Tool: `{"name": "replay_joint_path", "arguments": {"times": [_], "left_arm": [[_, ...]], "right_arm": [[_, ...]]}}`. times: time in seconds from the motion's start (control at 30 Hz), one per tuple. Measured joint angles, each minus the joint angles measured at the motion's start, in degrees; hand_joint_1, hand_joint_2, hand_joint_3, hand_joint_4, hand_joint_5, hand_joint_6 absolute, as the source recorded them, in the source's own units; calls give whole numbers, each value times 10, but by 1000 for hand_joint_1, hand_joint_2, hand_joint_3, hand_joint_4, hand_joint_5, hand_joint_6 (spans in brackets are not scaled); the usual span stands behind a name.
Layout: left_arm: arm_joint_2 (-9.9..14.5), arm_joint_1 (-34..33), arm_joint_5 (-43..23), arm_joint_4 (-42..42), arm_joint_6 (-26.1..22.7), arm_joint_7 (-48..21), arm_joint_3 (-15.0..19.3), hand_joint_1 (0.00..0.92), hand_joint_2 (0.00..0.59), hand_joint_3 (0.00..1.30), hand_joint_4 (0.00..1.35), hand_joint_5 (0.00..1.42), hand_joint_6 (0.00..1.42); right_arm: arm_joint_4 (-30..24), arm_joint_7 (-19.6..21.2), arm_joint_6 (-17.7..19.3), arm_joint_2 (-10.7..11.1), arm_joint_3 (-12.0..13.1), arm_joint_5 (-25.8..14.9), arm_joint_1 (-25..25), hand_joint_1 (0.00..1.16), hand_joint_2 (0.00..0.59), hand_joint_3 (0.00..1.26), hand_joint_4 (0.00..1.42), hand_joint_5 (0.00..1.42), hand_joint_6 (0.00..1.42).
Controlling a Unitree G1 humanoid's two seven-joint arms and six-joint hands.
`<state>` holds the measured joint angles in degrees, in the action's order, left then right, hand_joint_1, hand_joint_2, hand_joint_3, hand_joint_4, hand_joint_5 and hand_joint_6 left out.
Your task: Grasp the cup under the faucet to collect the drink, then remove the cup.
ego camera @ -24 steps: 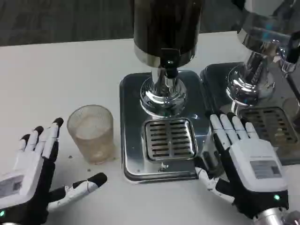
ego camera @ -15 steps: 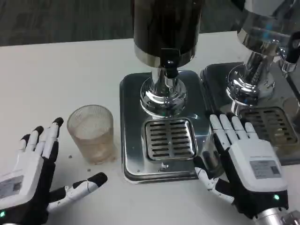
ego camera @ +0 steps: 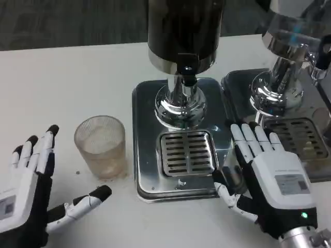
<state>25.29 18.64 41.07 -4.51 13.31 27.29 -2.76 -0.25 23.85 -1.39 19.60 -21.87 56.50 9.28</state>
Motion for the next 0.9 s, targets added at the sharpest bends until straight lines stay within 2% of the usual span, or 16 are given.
{"name": "replay_joint_path", "arguments": {"times": [0.17, 0.33, 0.47, 0.6, 0.9], "left_arm": [[1, -15, -22, -30, 37, 20, 14, 0, 0, 0, 0, 0, 0], [7, -80, -119, -165, 141, 5, 25, 0, 0, 0, 0, 0, 0], [9, -119, -143, -248, 183, -10, 22, 0, 0, 0, 0, 0, 0], [10, -156, -142, -305, 203, -18, 11, 0, 0, 0, 0, 0, 0], [10, -222, -134, -408, 218, -29, -29, 2, 0, 0, 0, 0, 0]], "right_arm": [[-1, 0, -6, -4, -1, 4, 4, 304, 442, 0, 0, 0, 0], [-1, 0, -21, -16, -3, 6, 7, 304, 442, 0, 0, 0, 0], [-2, 0, -35, -26, -4, 7, 11, 304, 442, 0, 0, 0, 1], [-3, 1, -43, -33, -6, 9, 14, 304, 444, 0, 0, 0, 1], [-3, 1, -49, -33, -6, 8, 16, 302, 439, 2, 0, 0, 2]]}}
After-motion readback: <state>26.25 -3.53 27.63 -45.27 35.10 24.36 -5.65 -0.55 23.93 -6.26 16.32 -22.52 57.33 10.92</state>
